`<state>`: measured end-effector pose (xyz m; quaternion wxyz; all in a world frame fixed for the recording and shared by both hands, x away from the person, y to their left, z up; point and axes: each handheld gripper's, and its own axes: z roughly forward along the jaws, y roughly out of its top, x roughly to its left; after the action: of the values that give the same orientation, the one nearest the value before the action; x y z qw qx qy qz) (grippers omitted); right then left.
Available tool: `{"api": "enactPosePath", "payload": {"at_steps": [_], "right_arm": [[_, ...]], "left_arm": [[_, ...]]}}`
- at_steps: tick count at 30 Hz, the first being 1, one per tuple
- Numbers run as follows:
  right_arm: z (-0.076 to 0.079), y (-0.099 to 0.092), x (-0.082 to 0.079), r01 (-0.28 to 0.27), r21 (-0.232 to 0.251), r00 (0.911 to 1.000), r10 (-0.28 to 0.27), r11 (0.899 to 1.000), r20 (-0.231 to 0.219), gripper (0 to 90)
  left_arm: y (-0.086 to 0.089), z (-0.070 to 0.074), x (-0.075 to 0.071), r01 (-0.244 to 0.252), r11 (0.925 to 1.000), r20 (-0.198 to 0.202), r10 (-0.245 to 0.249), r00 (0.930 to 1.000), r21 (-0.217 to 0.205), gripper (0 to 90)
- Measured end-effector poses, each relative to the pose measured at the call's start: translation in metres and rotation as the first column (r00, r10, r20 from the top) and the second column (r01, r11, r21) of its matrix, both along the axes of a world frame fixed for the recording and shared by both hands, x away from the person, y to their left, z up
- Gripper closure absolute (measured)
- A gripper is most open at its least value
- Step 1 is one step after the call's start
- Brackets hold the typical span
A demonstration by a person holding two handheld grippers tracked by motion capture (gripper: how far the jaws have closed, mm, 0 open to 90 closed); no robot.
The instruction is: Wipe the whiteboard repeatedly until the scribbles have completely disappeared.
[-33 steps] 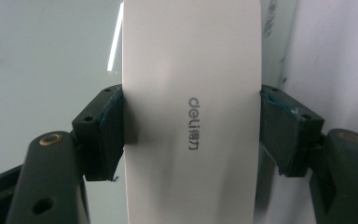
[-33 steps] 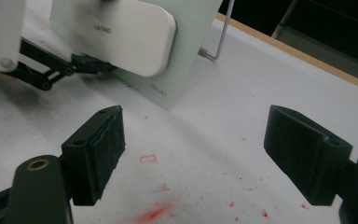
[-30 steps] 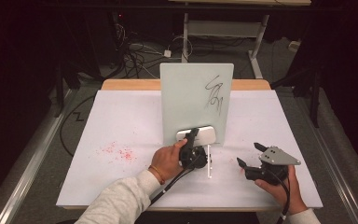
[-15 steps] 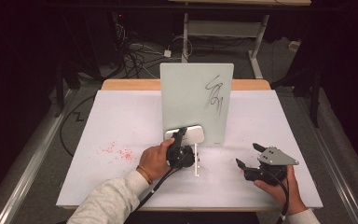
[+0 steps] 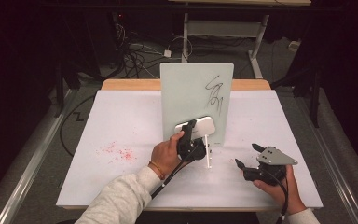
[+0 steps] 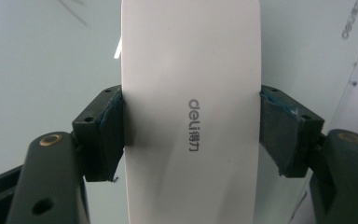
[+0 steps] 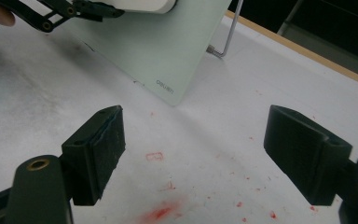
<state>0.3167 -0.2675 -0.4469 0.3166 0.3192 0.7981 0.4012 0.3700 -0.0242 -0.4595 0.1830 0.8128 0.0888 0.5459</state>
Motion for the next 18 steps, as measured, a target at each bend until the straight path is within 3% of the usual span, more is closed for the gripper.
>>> {"api": "enactPosePath", "payload": {"at_steps": [8, 18], "right_arm": [[0.0, 0.001, 0.0, -0.001, -0.001, 1.0, 0.001, 1.0, -0.005, 21.1], [-0.001, 0.0, 0.0, -0.003, -0.002, 1.0, 0.003, 1.0, -0.006, 21.1]], "left_arm": [[-0.023, 0.004, 0.003, 0.017, 0.9987, 0.007, -0.016, 0.9998, -0.048, 29.2], [-0.035, 0.014, 0.006, 0.023, 0.999, 0.003, -0.023, 0.9997, -0.04, 29.2]]}}
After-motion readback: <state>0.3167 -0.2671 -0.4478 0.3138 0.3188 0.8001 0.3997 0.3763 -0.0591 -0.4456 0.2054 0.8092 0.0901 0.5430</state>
